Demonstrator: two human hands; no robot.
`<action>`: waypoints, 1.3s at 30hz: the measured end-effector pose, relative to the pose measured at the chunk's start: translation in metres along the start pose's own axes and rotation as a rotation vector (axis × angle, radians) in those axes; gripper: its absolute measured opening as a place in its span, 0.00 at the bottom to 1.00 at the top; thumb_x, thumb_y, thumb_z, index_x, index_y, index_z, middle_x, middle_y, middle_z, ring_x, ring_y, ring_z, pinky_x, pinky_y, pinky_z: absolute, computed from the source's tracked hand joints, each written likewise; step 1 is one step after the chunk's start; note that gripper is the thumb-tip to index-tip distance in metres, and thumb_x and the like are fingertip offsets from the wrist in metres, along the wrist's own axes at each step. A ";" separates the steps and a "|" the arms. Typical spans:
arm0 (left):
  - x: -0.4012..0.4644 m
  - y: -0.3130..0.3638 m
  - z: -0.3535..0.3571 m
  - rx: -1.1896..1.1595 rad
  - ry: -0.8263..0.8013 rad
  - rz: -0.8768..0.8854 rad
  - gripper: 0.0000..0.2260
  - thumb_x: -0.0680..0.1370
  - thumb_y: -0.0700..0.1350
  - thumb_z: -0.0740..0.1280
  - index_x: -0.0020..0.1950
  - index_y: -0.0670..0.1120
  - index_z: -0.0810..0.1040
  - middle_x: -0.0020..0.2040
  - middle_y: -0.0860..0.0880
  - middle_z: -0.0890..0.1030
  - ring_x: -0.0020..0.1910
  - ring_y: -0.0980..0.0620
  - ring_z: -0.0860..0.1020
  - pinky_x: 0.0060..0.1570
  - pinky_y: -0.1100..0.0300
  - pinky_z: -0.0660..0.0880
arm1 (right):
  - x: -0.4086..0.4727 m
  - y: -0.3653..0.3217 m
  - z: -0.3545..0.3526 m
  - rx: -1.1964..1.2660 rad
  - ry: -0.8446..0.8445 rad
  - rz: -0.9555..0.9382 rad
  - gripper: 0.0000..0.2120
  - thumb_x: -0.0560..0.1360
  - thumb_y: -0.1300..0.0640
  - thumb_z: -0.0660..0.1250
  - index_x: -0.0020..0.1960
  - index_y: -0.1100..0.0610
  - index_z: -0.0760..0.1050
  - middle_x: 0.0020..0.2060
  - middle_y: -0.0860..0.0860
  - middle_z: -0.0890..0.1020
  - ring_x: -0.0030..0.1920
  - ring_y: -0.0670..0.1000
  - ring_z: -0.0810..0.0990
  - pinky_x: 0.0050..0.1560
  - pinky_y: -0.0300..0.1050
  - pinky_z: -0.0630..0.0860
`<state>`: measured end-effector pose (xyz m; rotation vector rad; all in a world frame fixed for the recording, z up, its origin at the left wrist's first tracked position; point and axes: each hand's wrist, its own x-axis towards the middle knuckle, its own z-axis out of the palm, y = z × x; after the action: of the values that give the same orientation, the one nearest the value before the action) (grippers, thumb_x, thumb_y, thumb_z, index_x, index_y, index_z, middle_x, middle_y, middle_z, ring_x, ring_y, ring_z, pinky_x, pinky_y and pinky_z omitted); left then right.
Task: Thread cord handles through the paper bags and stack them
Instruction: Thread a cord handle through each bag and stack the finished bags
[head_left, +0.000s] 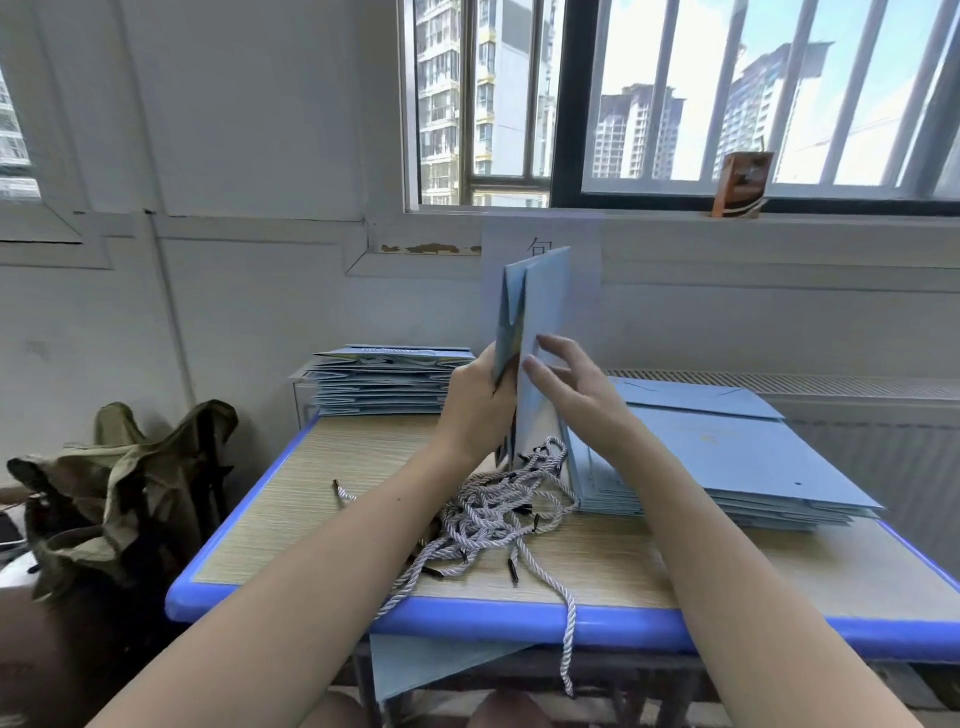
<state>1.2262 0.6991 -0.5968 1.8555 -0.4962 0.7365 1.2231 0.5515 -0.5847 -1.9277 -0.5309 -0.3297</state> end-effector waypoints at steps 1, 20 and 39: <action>0.001 0.001 -0.001 -0.079 -0.010 -0.047 0.10 0.84 0.48 0.60 0.53 0.47 0.79 0.44 0.45 0.83 0.42 0.49 0.81 0.42 0.52 0.78 | -0.001 0.000 0.002 -0.029 -0.057 0.001 0.38 0.74 0.34 0.64 0.78 0.51 0.62 0.75 0.47 0.68 0.71 0.45 0.69 0.69 0.47 0.70; 0.006 0.013 -0.007 -0.357 -0.039 -0.313 0.17 0.79 0.45 0.69 0.66 0.40 0.73 0.51 0.46 0.84 0.47 0.54 0.84 0.51 0.54 0.82 | 0.000 0.010 -0.006 -0.243 0.131 -0.191 0.33 0.71 0.75 0.59 0.66 0.45 0.79 0.56 0.41 0.82 0.57 0.45 0.79 0.55 0.28 0.73; 0.008 -0.005 -0.014 0.174 0.099 -0.202 0.26 0.78 0.37 0.66 0.75 0.44 0.63 0.61 0.50 0.72 0.56 0.55 0.69 0.57 0.59 0.70 | -0.002 0.014 -0.018 -0.713 0.211 0.148 0.18 0.72 0.68 0.64 0.51 0.51 0.86 0.53 0.54 0.86 0.56 0.57 0.81 0.63 0.52 0.74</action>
<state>1.2313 0.7138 -0.5903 1.9843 -0.1815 0.7485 1.2290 0.5294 -0.5894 -2.5568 -0.1244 -0.6841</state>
